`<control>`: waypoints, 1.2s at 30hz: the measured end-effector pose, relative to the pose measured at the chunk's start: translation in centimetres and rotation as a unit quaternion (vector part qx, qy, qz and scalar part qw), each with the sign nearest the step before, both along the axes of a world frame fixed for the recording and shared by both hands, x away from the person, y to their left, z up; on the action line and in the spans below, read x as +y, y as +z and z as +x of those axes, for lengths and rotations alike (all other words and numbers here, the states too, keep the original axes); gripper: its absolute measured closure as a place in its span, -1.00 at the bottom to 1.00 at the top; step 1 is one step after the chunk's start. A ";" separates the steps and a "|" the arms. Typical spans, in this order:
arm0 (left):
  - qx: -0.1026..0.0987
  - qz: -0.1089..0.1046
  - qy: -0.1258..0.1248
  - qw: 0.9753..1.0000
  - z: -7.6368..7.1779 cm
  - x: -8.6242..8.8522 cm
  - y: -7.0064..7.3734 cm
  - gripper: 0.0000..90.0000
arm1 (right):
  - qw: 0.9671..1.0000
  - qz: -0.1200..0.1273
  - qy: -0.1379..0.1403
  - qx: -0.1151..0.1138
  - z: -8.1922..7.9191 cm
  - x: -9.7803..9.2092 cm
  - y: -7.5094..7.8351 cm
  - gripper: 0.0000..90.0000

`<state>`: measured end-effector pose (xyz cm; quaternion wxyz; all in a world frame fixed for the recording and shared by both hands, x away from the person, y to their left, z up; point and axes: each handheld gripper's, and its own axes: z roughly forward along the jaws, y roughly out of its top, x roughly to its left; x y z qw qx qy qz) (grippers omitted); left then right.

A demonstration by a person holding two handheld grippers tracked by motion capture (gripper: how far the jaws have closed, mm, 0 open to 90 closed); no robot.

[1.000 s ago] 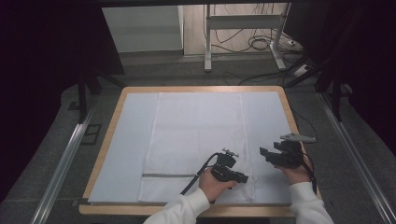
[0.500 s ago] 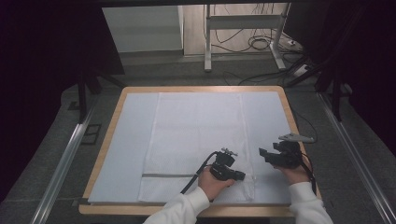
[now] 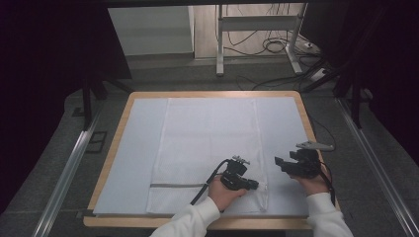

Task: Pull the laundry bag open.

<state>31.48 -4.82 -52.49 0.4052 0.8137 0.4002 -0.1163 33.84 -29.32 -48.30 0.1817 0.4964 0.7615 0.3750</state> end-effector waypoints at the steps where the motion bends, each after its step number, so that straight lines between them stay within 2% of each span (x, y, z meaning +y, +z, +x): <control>1: 0.000 -0.002 0.001 1.000 0.0 0.1 0.1 0.93 | 1.000 0.004 0.001 0.000 0.0 0.0 0.0 -0.30; 7: -0.004 -0.015 0.000 1.000 0.0 1.1 0.7 0.93 | 1.000 0.015 0.004 0.002 -0.1 0.0 0.2 -0.32; 11: -0.010 -0.015 0.003 1.000 0.0 1.5 0.9 0.93 | 1.000 0.017 0.013 0.004 -0.1 0.2 0.1 -0.33; 19: -0.030 -0.007 0.002 1.000 -0.3 2.1 1.4 0.93 | 0.998 0.050 0.031 0.026 -0.4 0.7 0.5 -0.36; 21: -0.029 -0.015 0.005 0.999 -0.4 2.3 1.6 0.93 | 0.996 0.063 0.039 0.038 -0.4 1.0 0.5 -0.36; 22: -0.031 -0.016 0.005 0.999 -0.4 2.4 1.7 0.93 | 0.995 0.076 0.047 0.049 -0.5 1.3 0.5 -0.37; 23: -0.033 -0.015 0.003 0.999 -0.4 2.5 1.7 0.93 | 0.992 0.095 0.056 0.065 -0.5 1.6 0.4 -0.38; 27: -0.034 -0.020 0.007 0.999 -0.4 2.9 2.0 0.93 | 0.990 0.103 0.059 0.081 -0.4 2.2 0.4 -0.39; 30: -0.036 -0.021 0.008 0.999 -0.4 3.1 2.1 0.93 | 0.987 0.113 0.059 0.101 -0.5 2.7 0.3 -0.40; 33: -0.038 -0.019 0.005 0.999 -0.5 3.1 2.1 0.93 | 0.985 0.119 0.062 0.109 -0.5 3.1 0.0 -0.40; 34: -0.038 -0.019 0.005 0.999 -0.5 3.1 2.1 0.93 | 0.982 0.130 0.063 0.122 -0.4 3.5 -0.3 -0.38; 35: -0.038 -0.019 0.004 0.999 -0.5 3.1 2.1 0.93 | 0.982 0.130 0.063 0.122 -0.4 3.5 -0.3 -0.38; 36: -0.037 -0.020 0.004 0.999 -0.5 3.1 2.1 0.93 | 0.980 0.136 0.068 0.130 -0.4 3.7 -0.5 -0.36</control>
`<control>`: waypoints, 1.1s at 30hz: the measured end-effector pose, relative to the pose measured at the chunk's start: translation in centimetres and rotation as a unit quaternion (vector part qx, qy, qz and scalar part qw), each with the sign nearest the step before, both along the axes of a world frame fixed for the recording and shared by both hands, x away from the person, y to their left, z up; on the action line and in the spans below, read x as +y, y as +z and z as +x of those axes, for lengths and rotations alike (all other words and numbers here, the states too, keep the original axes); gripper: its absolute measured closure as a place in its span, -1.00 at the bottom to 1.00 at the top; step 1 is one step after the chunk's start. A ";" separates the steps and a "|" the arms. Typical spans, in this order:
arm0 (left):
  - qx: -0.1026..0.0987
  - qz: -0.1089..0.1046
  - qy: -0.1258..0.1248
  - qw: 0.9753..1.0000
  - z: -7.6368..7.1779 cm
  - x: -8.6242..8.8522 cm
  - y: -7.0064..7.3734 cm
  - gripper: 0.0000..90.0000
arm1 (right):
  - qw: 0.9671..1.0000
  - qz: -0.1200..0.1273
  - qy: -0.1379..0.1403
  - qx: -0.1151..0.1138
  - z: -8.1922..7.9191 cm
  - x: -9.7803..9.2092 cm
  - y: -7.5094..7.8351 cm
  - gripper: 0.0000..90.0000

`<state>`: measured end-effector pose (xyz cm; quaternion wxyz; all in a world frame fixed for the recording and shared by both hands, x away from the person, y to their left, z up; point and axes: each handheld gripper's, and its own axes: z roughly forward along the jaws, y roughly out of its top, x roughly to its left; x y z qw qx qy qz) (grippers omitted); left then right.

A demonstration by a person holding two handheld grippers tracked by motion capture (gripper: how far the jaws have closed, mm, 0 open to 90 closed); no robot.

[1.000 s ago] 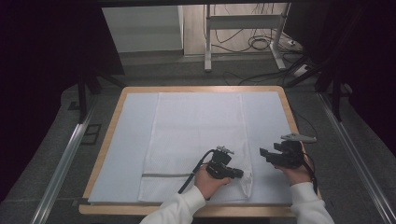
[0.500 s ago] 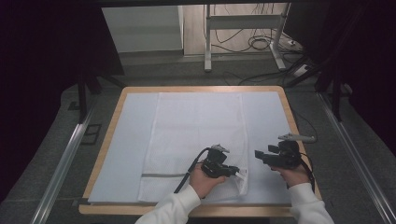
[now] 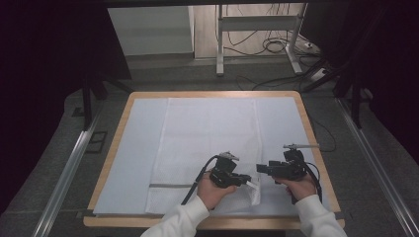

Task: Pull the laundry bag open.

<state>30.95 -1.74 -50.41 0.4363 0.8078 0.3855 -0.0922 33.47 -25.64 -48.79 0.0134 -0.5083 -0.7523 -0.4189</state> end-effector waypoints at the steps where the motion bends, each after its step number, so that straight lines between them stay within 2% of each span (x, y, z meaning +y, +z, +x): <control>1: 0.000 0.000 -0.001 1.000 0.0 0.0 0.0 0.93 | 1.000 0.000 0.000 0.000 0.0 0.0 0.0 -0.36; 4: 0.000 -0.005 -0.001 1.000 -0.1 0.0 0.0 0.93 | 1.000 0.022 -0.001 0.017 0.2 0.1 -0.2 -0.32; 5: 0.000 -0.004 -0.003 1.000 -0.1 0.0 0.0 0.93 | 0.999 0.028 -0.007 0.030 0.3 0.1 -0.5 -0.30; 11: 0.002 -0.005 -0.005 1.000 -0.1 -0.3 -0.2 0.93 | 0.999 0.016 -0.005 0.045 0.5 1.0 -1.2 -0.25; 21: 0.003 -0.002 -0.006 1.000 -0.1 -0.5 -0.3 0.93 | 0.999 0.000 -0.004 0.044 0.8 1.9 -1.7 -0.15; 33: 0.002 0.000 -0.009 1.000 -0.1 -0.7 -0.4 0.93 | 0.999 -0.018 0.002 0.049 1.2 3.2 -2.4 0.27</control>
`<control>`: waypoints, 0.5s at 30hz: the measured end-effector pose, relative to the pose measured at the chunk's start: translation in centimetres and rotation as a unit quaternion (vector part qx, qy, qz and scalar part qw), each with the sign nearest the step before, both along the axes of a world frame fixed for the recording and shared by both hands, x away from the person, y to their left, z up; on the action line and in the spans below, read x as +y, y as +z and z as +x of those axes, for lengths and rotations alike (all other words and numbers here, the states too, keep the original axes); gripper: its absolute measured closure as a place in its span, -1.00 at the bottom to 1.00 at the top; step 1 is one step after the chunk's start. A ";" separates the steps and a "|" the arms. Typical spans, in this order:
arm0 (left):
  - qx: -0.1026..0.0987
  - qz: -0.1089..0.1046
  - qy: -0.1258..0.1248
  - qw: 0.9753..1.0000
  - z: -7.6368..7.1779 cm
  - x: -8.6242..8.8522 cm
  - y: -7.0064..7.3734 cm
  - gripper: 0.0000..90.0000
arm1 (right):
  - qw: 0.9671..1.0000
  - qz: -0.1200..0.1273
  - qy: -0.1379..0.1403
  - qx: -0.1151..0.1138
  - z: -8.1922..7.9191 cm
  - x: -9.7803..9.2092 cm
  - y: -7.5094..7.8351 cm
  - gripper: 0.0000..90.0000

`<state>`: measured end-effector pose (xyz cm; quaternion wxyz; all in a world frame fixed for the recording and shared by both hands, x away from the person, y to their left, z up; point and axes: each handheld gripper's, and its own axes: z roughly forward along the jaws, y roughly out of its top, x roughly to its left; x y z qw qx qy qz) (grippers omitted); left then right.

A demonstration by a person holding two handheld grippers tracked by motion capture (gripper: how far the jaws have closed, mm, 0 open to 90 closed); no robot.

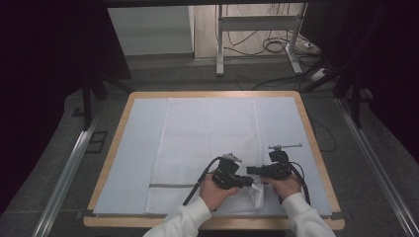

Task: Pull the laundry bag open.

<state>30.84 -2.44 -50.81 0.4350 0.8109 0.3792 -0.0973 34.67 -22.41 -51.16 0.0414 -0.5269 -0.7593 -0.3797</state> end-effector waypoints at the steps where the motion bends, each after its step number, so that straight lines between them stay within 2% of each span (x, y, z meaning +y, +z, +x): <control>1: 0.000 0.000 0.000 1.000 0.0 0.0 0.0 0.93 | 1.000 -0.003 0.004 0.000 0.0 0.1 0.0 0.33; 2: 0.000 0.000 0.001 1.000 0.0 0.0 0.0 0.93 | 1.000 -0.004 0.006 0.001 0.0 0.1 -0.1 0.40; 3: 0.000 0.000 0.001 1.000 0.0 0.0 0.0 0.93 | 1.000 -0.009 0.015 0.001 -0.1 0.2 -0.1 0.56; 4: 0.000 0.000 0.001 1.000 0.0 0.0 0.0 0.93 | 1.000 -0.009 0.015 0.001 -0.1 0.2 -0.1 0.56; 5: 0.000 0.000 0.001 1.000 0.1 0.0 0.0 0.93 | 1.000 -0.010 0.023 0.000 -0.1 0.2 0.0 0.75; 6: 0.000 0.001 0.001 1.000 0.1 0.0 -0.1 0.93 | 1.000 -0.010 0.023 0.000 -0.1 0.2 0.0 0.75; 8: 0.000 0.003 0.000 1.000 0.1 -0.1 -0.1 0.93 | 0.999 -0.013 0.031 -0.005 -0.2 0.3 0.0 0.90; 15: 0.003 0.005 0.004 1.000 0.1 -0.1 -0.3 0.93 | 0.999 -0.011 0.049 -0.005 -0.1 0.1 0.2 0.95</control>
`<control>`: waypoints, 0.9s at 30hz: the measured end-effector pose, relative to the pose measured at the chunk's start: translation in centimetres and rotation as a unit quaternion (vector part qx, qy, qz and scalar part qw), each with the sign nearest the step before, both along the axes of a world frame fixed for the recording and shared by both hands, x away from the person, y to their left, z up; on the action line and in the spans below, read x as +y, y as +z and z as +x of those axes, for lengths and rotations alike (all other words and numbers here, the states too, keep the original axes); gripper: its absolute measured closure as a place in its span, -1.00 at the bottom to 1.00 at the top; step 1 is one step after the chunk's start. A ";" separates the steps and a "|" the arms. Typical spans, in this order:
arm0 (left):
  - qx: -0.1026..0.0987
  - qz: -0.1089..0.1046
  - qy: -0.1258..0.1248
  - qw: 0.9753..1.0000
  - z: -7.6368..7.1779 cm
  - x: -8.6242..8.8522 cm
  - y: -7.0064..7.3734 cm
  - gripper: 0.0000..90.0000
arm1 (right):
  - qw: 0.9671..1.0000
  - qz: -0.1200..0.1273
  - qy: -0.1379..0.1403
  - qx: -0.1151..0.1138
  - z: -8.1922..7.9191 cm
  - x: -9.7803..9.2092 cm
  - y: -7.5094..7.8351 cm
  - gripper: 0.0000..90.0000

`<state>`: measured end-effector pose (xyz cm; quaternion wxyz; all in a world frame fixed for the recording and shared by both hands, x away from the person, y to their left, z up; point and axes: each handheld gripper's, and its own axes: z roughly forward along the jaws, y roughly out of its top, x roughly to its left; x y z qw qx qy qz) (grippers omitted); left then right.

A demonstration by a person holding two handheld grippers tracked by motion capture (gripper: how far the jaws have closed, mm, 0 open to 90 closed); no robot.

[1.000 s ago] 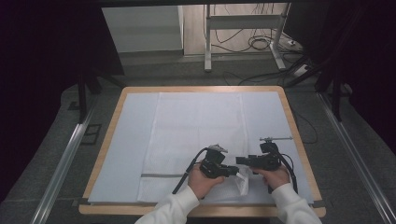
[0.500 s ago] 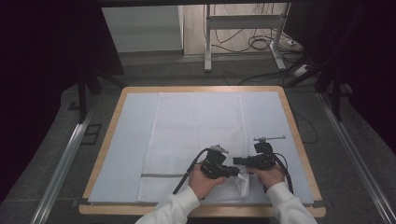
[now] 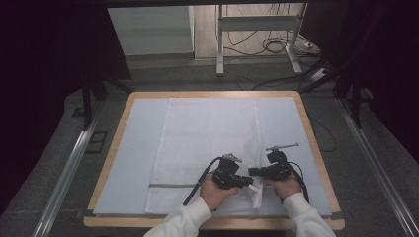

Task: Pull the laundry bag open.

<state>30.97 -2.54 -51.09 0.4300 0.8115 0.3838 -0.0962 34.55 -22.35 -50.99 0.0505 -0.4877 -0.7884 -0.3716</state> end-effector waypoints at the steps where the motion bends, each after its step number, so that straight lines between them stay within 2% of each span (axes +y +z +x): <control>1: 0.001 0.001 -0.001 1.000 0.0 0.0 0.0 0.93 | 1.000 0.000 0.004 0.000 0.0 0.0 0.0 0.96; 13: 0.019 -0.006 0.005 1.000 0.6 0.7 -0.8 0.93 | 1.000 0.004 0.016 -0.002 -0.2 -0.3 0.0 0.96; 27: 0.019 0.002 0.009 1.000 0.7 0.9 -1.1 0.93 | 1.000 0.003 0.017 -0.005 -0.5 -0.4 0.3 0.96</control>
